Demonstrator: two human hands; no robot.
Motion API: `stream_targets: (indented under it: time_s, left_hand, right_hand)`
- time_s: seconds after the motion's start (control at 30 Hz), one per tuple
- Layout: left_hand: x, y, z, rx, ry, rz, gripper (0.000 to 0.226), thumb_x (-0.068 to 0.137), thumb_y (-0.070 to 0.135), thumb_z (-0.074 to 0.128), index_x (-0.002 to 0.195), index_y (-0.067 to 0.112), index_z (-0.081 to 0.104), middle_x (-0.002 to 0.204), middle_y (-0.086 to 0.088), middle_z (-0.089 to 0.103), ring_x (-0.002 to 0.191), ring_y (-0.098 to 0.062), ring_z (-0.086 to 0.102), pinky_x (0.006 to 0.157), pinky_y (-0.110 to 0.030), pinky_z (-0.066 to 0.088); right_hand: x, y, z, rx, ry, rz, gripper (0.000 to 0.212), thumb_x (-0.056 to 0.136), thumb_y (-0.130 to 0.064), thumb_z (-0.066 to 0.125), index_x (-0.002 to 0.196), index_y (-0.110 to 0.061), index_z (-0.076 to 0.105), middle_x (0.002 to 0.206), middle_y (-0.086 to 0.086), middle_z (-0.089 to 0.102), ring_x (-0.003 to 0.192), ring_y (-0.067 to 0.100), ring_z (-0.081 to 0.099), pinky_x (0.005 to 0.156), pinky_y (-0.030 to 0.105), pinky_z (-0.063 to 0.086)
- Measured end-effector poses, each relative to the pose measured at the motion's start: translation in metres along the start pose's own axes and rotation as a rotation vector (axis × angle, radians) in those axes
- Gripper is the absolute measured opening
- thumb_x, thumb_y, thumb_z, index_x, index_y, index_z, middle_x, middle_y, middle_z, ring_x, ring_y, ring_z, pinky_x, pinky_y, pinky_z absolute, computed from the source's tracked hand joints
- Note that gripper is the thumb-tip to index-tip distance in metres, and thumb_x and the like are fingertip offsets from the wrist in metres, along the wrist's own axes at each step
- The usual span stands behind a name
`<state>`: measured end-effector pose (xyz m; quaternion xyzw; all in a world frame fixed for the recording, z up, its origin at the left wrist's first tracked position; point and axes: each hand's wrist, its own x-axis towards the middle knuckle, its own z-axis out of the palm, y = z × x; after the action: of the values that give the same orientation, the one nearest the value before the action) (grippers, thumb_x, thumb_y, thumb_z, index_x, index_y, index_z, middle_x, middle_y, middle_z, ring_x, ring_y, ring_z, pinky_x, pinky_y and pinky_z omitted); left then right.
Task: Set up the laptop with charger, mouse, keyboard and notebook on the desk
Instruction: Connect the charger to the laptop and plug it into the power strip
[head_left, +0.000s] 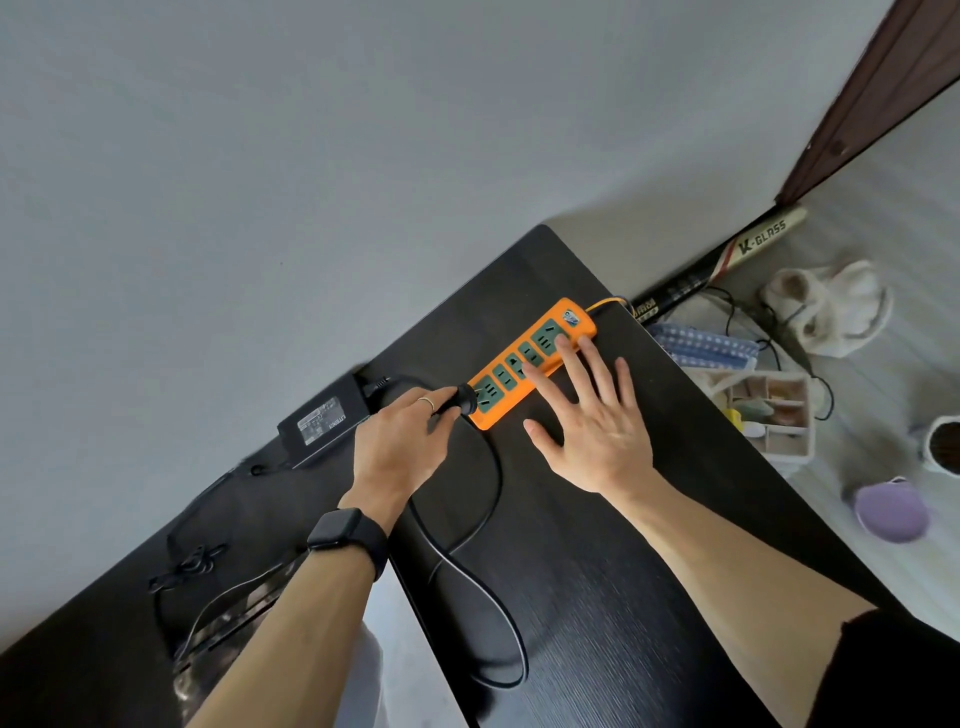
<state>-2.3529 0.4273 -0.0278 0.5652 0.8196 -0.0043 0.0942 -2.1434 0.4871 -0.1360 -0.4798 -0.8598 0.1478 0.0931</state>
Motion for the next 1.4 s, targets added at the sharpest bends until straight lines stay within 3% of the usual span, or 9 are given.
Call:
stream_targets:
  time_s: [0.13,0.43,0.6,0.8,0.9,1.03,1.17,1.27,1.4]
  left_hand:
    - [0.005,0.004,-0.004,0.100,-0.017,0.115,0.029,0.096,0.039,0.055,0.123,0.037,0.067,0.102,0.016,0.068,0.083,-0.012,0.066,0.064,-0.031,0.054]
    - [0.033,0.024,-0.021,0.149,-0.231,0.116,0.032,0.094,0.039,0.050,0.121,0.042,0.066,0.101,0.014,0.068,0.096,-0.014,0.062,0.072,-0.032,0.053]
    - [0.039,0.038,-0.017,0.285,-0.263,0.156,0.028,0.091,0.031,0.046,0.102,0.030,0.072,0.080,0.006,0.065,0.077,-0.021,0.061,0.054,-0.027,0.039]
    - [0.044,0.040,-0.026,0.161,-0.325,0.093,0.031,0.092,0.035,0.052,0.115,0.033,0.072,0.077,0.004,0.067,0.069,-0.018,0.059,0.053,-0.026,0.038]
    - [0.052,0.047,-0.029,0.198,-0.363,0.101,0.025,0.090,0.033,0.056,0.102,0.026,0.077,0.068,0.003,0.060,0.064,-0.017,0.055,0.047,-0.025,0.032]
    - [0.051,0.051,-0.026,0.214,-0.349,0.080,0.023,0.089,0.029,0.056,0.088,0.015,0.074,0.061,0.001,0.053,0.056,-0.017,0.052,0.047,-0.026,0.035]
    - [0.043,0.052,-0.020,0.208,-0.353,0.066,0.023,0.089,0.027,0.053,0.091,0.016,0.073,0.063,0.001,0.052,0.059,-0.019,0.054,0.051,-0.027,0.041]
    - [0.046,0.055,-0.020,0.232,-0.359,0.077,0.023,0.088,0.026,0.052,0.090,0.014,0.072,0.061,0.001,0.048,0.058,-0.019,0.050,0.049,-0.027,0.037]
    - [0.048,0.046,-0.020,0.204,-0.399,0.105,0.027,0.088,0.031,0.053,0.100,0.021,0.075,0.069,0.002,0.061,0.065,-0.019,0.059,0.050,-0.026,0.043]
  right_hand:
    - [-0.001,0.000,-0.001,0.000,0.010,0.003,0.073,0.092,-0.064,0.044,0.157,-0.039,0.022,0.169,0.007,0.005,0.155,0.029,0.002,0.119,0.061,0.018]
    - [0.000,0.000,-0.002,-0.013,-0.003,0.007,0.072,0.093,-0.065,0.041,0.157,-0.039,0.020,0.169,0.007,0.004,0.155,0.029,0.000,0.119,0.061,0.018]
    - [-0.002,-0.001,0.000,-0.005,0.008,0.003,0.072,0.093,-0.064,0.042,0.157,-0.038,0.023,0.169,0.008,0.007,0.155,0.030,0.002,0.119,0.062,0.019]
    - [-0.003,-0.001,0.000,-0.010,0.012,0.000,0.071,0.094,-0.063,0.043,0.157,-0.037,0.024,0.168,0.008,0.008,0.155,0.031,0.002,0.119,0.061,0.018]
    - [-0.002,-0.001,0.000,-0.024,-0.003,0.000,0.071,0.094,-0.064,0.041,0.157,-0.037,0.022,0.169,0.008,0.006,0.155,0.030,0.000,0.119,0.061,0.017]
    - [-0.002,-0.002,-0.001,-0.031,-0.011,0.002,0.071,0.095,-0.063,0.040,0.158,-0.037,0.020,0.169,0.009,0.006,0.155,0.030,-0.001,0.119,0.061,0.017]
    - [-0.003,-0.003,0.000,-0.014,-0.002,0.002,0.070,0.095,-0.062,0.041,0.158,-0.037,0.022,0.168,0.009,0.008,0.155,0.031,0.001,0.119,0.062,0.017]
    - [-0.001,-0.002,-0.001,-0.013,-0.006,0.002,0.070,0.095,-0.062,0.042,0.158,-0.037,0.022,0.168,0.009,0.008,0.155,0.031,0.002,0.119,0.062,0.017]
    - [-0.002,-0.002,0.000,-0.017,-0.007,-0.003,0.073,0.094,-0.062,0.042,0.158,-0.035,0.022,0.168,0.011,0.006,0.155,0.031,0.004,0.120,0.060,0.017]
